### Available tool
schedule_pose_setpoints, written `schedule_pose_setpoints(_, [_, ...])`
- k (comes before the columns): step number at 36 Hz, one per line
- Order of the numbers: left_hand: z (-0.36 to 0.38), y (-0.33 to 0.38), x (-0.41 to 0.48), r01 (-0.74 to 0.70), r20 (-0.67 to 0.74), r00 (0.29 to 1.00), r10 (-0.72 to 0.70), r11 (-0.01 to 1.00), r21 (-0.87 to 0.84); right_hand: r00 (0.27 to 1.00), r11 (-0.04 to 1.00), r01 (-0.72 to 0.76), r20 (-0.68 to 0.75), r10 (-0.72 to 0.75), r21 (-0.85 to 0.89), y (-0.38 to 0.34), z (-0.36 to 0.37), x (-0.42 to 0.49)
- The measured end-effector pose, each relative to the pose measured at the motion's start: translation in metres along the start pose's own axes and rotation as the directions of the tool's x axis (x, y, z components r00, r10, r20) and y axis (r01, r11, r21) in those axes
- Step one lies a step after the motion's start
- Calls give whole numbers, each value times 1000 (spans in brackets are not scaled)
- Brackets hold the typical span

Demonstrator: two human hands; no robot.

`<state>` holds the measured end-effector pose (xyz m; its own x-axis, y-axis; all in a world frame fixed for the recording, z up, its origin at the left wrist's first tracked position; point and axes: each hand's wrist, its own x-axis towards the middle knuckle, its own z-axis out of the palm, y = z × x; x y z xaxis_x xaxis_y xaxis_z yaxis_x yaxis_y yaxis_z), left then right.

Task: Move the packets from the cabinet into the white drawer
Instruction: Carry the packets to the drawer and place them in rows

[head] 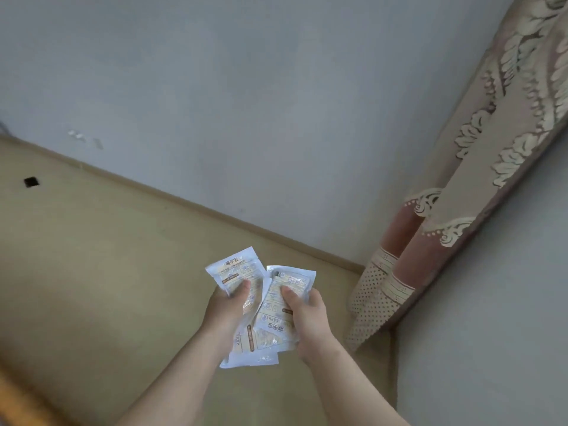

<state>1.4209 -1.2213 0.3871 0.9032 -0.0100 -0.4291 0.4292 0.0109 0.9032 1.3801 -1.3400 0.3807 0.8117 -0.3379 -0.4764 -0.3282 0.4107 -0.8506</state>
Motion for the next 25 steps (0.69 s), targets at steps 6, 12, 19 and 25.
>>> schedule_pose_setpoints(6, [-18, 22, 66, 7, -40, 999, -9, 999, -51, 993, 993, -113, 39, 115, -37, -9, 44, 73])
schedule_pose_setpoints(12, [-61, 56, 159, 41, 72, 997, -35, 996, -84, 993, 987, -101, 46, 107, -127, -21, 118, 165])
schedule_pose_setpoints(19, [-139, 126, 275, -3, 98, 995, 11, 997, -78, 986, 978, -95, 119, 119, -186, -56, 254, 253])
schedule_pose_setpoints(25, [-205, 168, 358, -26, -79, 997, 17, 993, -114, 956, 957, -108, 237, 174, -269, -70, 370, 310])
